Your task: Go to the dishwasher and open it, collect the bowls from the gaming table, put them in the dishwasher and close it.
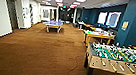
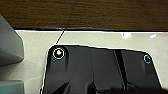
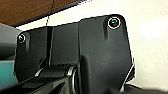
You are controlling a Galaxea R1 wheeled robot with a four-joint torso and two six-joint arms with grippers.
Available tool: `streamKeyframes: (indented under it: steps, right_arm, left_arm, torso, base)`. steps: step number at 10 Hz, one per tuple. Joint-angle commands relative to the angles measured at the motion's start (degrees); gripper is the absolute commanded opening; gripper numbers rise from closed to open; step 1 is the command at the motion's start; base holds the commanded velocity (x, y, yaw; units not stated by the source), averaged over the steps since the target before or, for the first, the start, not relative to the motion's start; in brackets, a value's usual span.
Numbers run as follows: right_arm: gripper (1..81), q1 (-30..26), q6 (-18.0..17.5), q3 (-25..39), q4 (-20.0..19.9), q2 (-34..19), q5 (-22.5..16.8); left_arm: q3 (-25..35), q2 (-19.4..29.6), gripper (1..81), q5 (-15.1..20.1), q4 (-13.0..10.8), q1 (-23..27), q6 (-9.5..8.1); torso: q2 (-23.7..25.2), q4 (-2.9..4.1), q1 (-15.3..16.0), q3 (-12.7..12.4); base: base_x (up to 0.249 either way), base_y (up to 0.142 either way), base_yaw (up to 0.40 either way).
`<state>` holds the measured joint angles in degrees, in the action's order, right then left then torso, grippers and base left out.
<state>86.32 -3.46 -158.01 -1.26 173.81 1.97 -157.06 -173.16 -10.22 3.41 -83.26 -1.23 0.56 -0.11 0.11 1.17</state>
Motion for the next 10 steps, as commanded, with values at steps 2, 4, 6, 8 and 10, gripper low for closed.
streamKeyframes:
  steps: [2, 4, 6, 8, 10]
  right_arm:
    - [81.1, -3.1, 0.0, -0.1, 0.2, -0.1, -2.8]
    - [81.1, -3.1, 0.0, -0.1, 0.2, -0.1, -2.8]
    - [81.1, -3.2, 0.0, -0.1, 0.2, -0.1, -2.8]
    - [81.1, -3.1, 0.0, -0.1, 0.2, -0.1, -2.8]
    - [81.1, -3.2, 0.0, -0.1, 0.2, -0.1, -2.8]
  left_arm:
    - [-0.2, 0.3, 81.1, 2.4, 0.3, 3.4, 0.26]
    - [-0.2, 0.3, 81.1, 2.4, 0.3, 3.4, 0.18]
    - [-0.2, 0.3, 81.1, 2.4, 0.6, 3.4, 0.18]
    - [-0.1, 0.3, 81.1, 2.4, 0.9, 3.4, 0.18]
    - [-0.1, 0.3, 81.1, 2.4, 0.9, 3.4, 0.18]
  torso:
    - [0.0, 0.0, 0.0, 0.0]
    - [0.0, 0.0, 0.0, 0.0]
    - [0.0, 0.0, 0.0, 0.0]
    - [0.0, 0.0, 0.0, 0.0]
    - [0.0, 0.0, 0.0, 0.0]
  base:
    - [0.0, 0.0, 0.268]
    - [0.0, 0.0, 0.185]
    - [0.0, 0.0, 0.043]
    - [0.0, 0.0, 0.0]
    - [0.0, -0.035, -0.04]
